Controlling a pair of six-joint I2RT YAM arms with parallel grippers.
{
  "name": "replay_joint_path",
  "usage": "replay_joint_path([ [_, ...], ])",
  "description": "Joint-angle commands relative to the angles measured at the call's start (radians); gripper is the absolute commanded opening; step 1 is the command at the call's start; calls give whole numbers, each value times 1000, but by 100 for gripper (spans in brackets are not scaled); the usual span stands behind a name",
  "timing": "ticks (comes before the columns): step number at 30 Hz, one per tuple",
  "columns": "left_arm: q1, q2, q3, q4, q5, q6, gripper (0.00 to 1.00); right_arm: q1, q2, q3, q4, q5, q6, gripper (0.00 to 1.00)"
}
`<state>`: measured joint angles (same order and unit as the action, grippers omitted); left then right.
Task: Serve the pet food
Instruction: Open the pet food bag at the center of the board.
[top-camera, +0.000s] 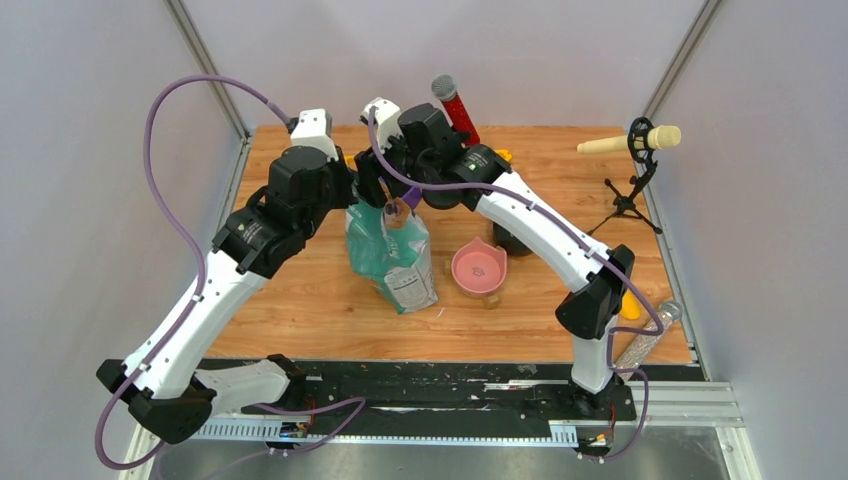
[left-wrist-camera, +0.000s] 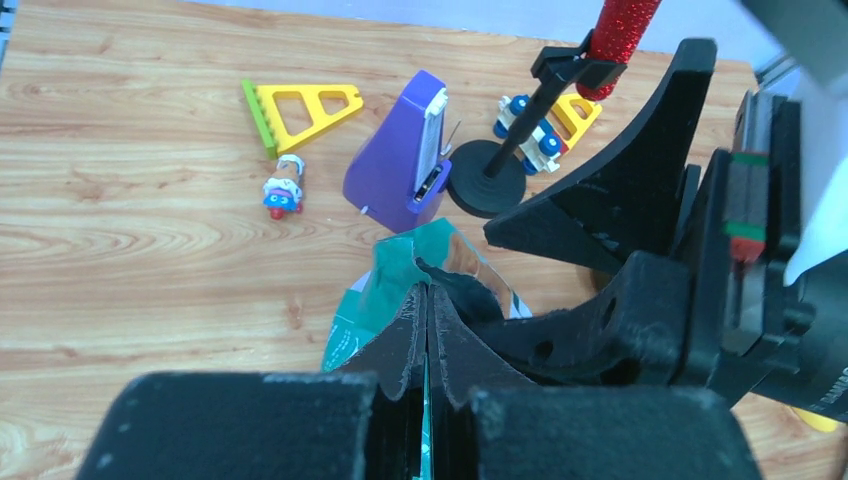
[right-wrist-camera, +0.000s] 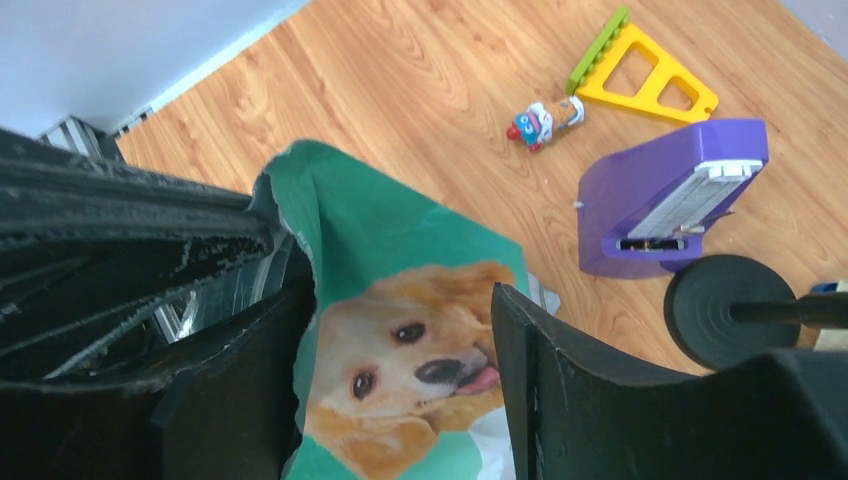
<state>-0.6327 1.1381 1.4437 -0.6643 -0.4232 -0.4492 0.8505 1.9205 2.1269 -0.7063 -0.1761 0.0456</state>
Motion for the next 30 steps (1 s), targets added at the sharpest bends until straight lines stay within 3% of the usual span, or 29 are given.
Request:
replay_joint_path([
  [1, 1, -26, -2, 98, -7, -8, 0, 29, -41, 11, -225, -32, -105, 66],
  [5, 1, -24, 1, 99, -20, -4, 0, 43, -61, 12, -334, -24, -142, 66],
  [15, 1, -29, 5, 99, -60, -2, 0, 75, -138, -79, -369, 29, -132, 67],
  [23, 1, -52, -4, 109, 20, -26, 0, 75, -83, 7, -346, 83, -77, 64],
  [26, 1, -59, -21, 101, 29, -40, 0, 74, -24, 89, -321, 147, -22, 57],
  [30, 0, -59, -24, 77, 21, -55, 0, 73, 4, 127, -258, 162, 16, 27],
])
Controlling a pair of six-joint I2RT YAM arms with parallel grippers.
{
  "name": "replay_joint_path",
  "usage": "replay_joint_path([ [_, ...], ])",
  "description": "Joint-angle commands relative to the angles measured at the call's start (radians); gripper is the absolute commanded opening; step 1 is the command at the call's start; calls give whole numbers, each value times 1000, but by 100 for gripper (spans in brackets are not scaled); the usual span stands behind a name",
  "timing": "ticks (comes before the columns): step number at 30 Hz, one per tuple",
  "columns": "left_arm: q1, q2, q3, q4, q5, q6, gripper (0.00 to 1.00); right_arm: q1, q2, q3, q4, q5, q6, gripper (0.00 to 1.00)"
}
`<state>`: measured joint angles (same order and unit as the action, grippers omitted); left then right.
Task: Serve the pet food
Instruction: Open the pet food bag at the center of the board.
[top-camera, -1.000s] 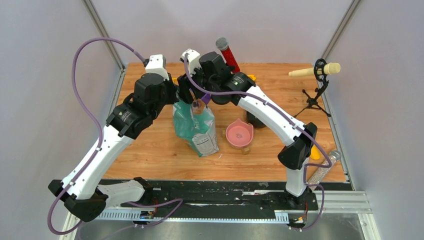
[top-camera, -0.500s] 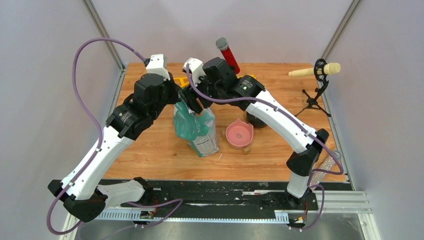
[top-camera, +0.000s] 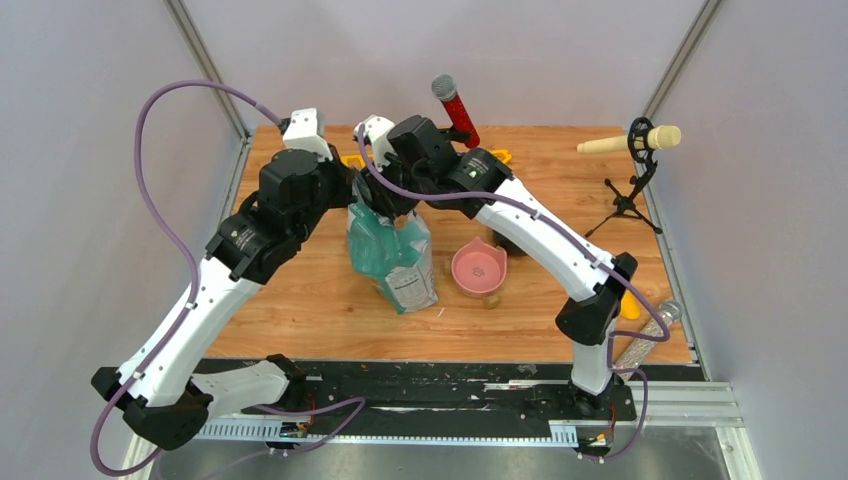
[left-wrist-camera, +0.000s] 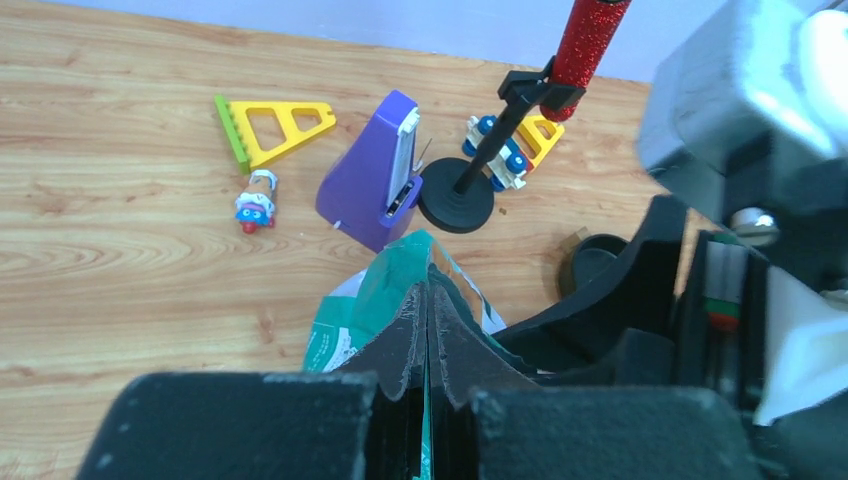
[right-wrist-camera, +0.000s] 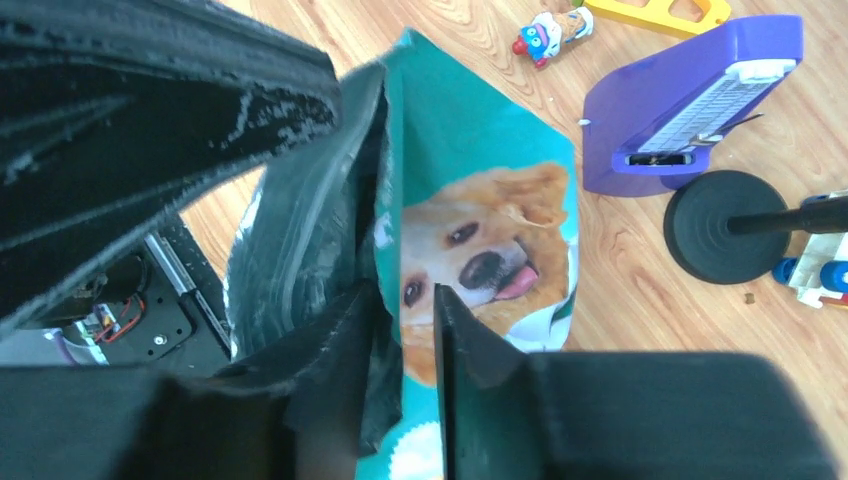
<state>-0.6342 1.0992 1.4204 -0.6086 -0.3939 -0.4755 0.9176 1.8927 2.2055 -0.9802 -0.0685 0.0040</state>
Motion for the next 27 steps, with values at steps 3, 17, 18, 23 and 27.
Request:
replay_joint_path([
  [3, 1, -14, 9, -6, -7, -38, 6, 5, 11, 38, 70, 46, 71, 1],
  [17, 1, -2, 18, -87, 0, -102, 73, 4, -95, -75, 244, 84, 146, 0],
  [18, 2, -6, 14, -85, 7, -106, 73, 4, -93, -74, 247, 109, 153, 0],
  [23, 2, -25, -15, -62, 32, -123, 68, -1, -101, -78, 261, 103, 176, 0],
  [27, 2, -2, -17, -65, 61, -140, 67, -2, -122, -96, 283, 98, 185, 0],
])
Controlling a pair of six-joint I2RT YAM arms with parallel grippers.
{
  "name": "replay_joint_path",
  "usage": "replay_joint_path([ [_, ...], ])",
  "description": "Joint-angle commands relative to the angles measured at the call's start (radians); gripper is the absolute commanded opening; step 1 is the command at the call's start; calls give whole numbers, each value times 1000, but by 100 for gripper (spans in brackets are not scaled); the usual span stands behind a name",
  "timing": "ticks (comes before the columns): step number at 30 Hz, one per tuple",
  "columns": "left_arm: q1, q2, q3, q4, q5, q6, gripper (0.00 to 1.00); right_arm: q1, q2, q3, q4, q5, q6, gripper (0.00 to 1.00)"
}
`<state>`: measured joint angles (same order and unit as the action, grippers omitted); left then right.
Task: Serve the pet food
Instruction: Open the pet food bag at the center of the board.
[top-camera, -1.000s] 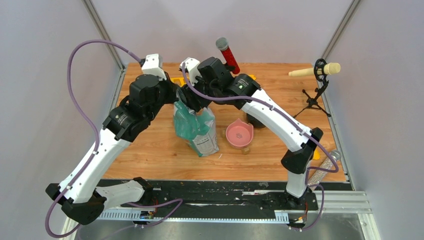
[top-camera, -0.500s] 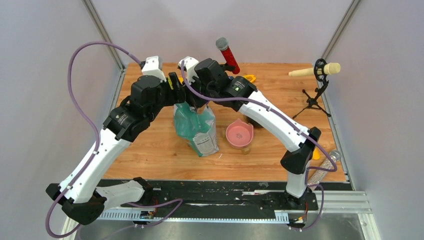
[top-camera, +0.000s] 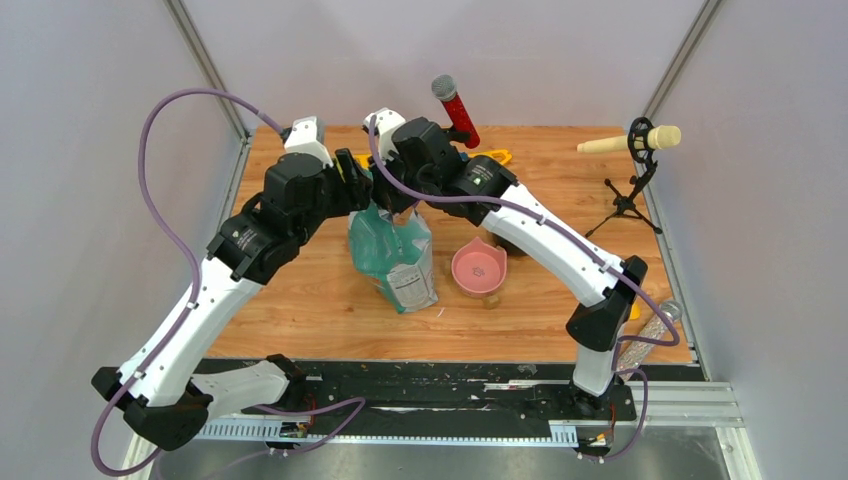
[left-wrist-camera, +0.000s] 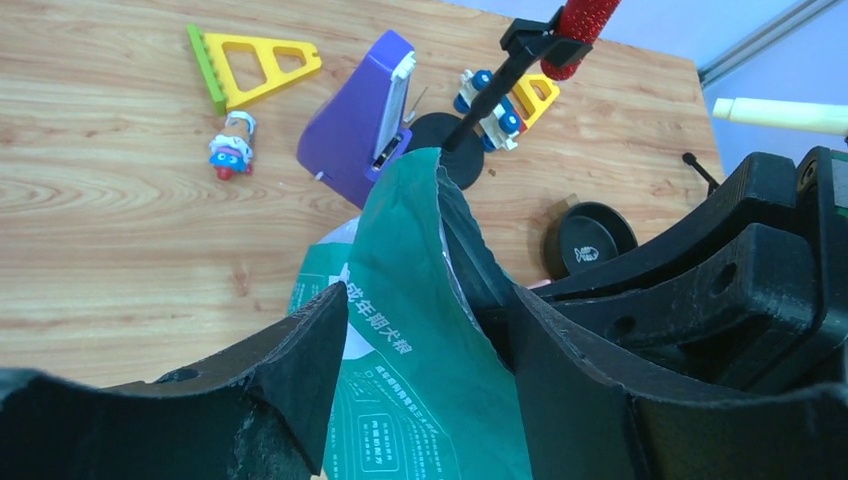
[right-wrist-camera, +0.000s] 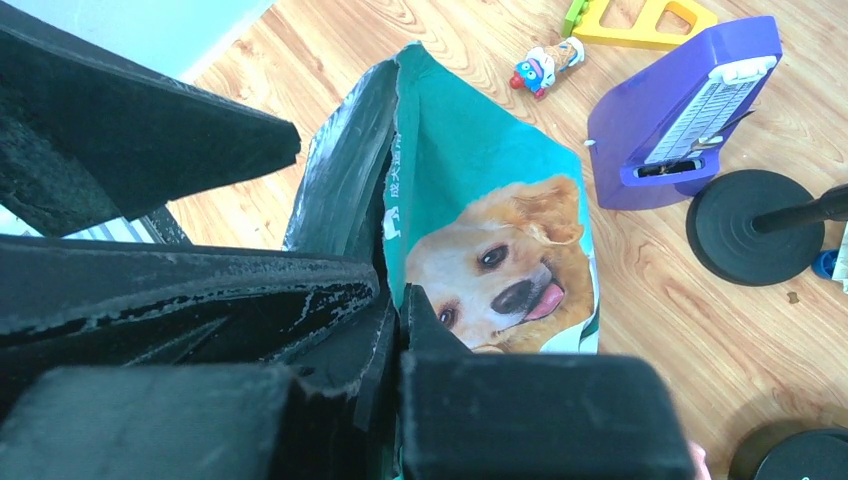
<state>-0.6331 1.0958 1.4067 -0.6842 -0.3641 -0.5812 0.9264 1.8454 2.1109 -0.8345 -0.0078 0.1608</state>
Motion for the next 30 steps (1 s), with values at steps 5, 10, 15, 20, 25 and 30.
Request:
replay_joint_path([
  [5, 1, 55, -6, 24, 91, -61, 59, -10, -94, -32, 161, 42, 36, 0],
  [10, 1, 85, 13, -1, 104, -74, 41, -22, -108, -44, 172, 98, 44, 0],
  [15, 1, 67, 29, -31, 49, -36, 0, -47, -117, -45, 181, 156, -15, 0],
  [20, 1, 46, 95, -139, -232, 79, 0, -98, -147, -45, 182, 366, -147, 0],
  [25, 23, 49, 159, -167, -470, 185, 0, -192, -219, -111, 182, 364, -156, 0],
  [30, 61, 125, 267, -164, -449, 347, 0, -213, -308, -212, 181, 320, -216, 0],
])
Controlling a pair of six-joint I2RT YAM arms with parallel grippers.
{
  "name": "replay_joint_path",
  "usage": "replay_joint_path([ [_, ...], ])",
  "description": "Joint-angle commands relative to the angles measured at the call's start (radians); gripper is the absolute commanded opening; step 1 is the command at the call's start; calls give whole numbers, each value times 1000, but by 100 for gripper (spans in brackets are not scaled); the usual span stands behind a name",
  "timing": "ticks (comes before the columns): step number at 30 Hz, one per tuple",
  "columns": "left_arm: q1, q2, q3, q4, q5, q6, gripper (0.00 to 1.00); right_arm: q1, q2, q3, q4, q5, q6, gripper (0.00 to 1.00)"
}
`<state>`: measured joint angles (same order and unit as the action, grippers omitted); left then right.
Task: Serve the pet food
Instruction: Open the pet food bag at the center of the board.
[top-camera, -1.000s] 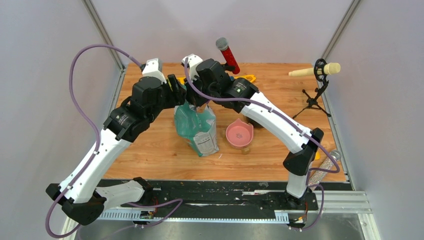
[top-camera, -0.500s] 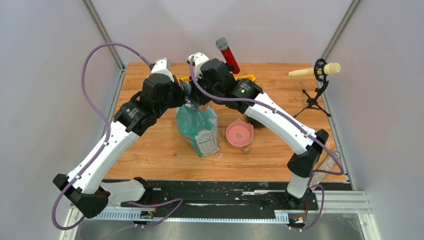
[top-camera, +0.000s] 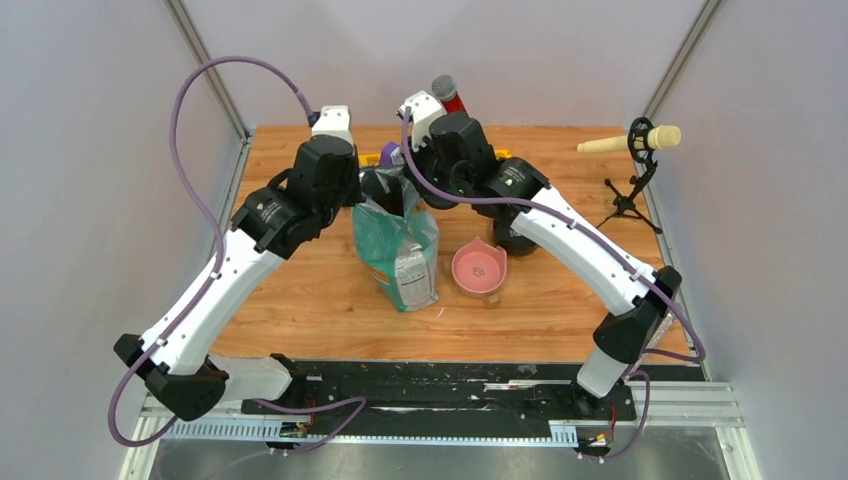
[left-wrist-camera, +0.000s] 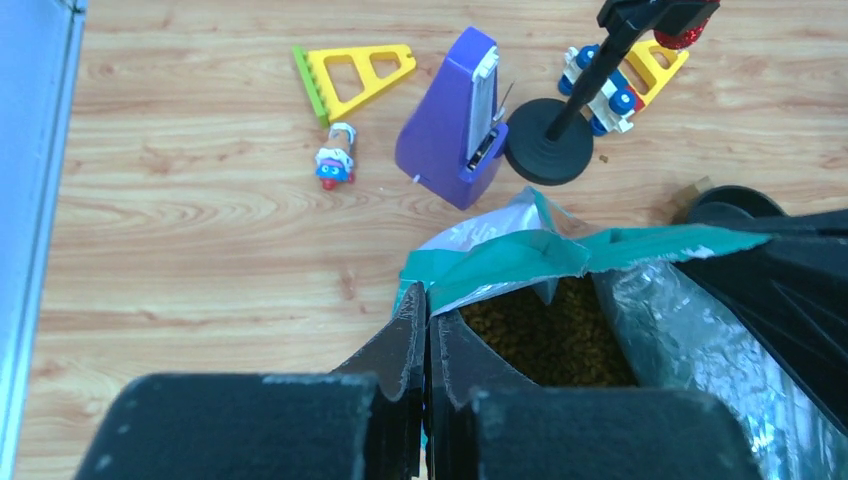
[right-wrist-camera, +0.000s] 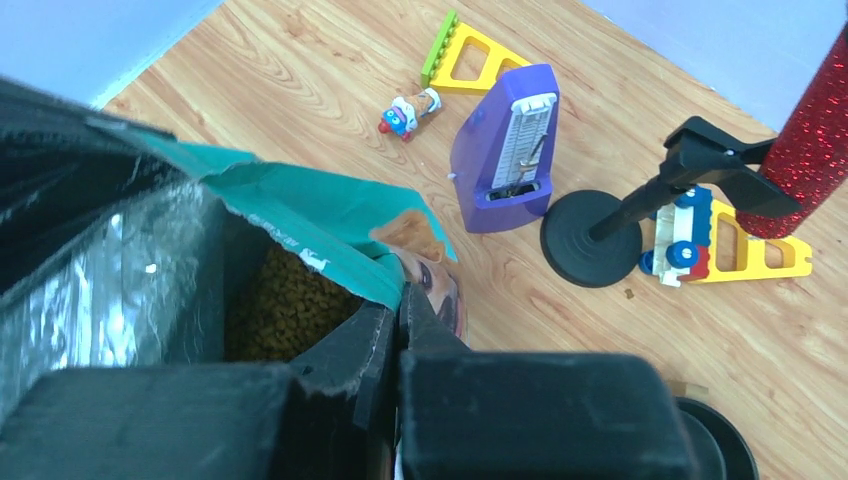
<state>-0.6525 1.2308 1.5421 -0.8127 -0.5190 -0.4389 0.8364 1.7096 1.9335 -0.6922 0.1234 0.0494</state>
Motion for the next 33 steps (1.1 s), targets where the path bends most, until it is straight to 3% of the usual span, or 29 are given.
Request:
replay_joint_path([
  [1, 89, 2, 149, -31, -241, 237, 0, -123, -185, -51, 36, 159, -119, 0],
  [4, 117, 57, 255, -12, -98, 407, 0, -125, -203, -54, -16, 34, -135, 0],
  [7, 155, 104, 349, -41, 187, 527, 0, -125, -215, -57, -70, -165, -145, 0],
  [11, 168, 166, 406, -58, 362, 659, 0, -129, -219, -71, -116, -309, -191, 0],
  [17, 205, 273, 465, -128, 365, 731, 0, -152, -210, -52, -138, -263, -182, 0],
  [24, 241, 373, 564, -121, 453, 683, 0, -220, -172, -24, -60, -179, -2, 0],
  [29, 246, 453, 660, -94, 364, 593, 0, -272, -169, -23, -37, -386, 85, 4],
  [33, 246, 441, 574, -49, 406, 505, 0, -272, -185, -69, -23, -565, 90, 9],
])
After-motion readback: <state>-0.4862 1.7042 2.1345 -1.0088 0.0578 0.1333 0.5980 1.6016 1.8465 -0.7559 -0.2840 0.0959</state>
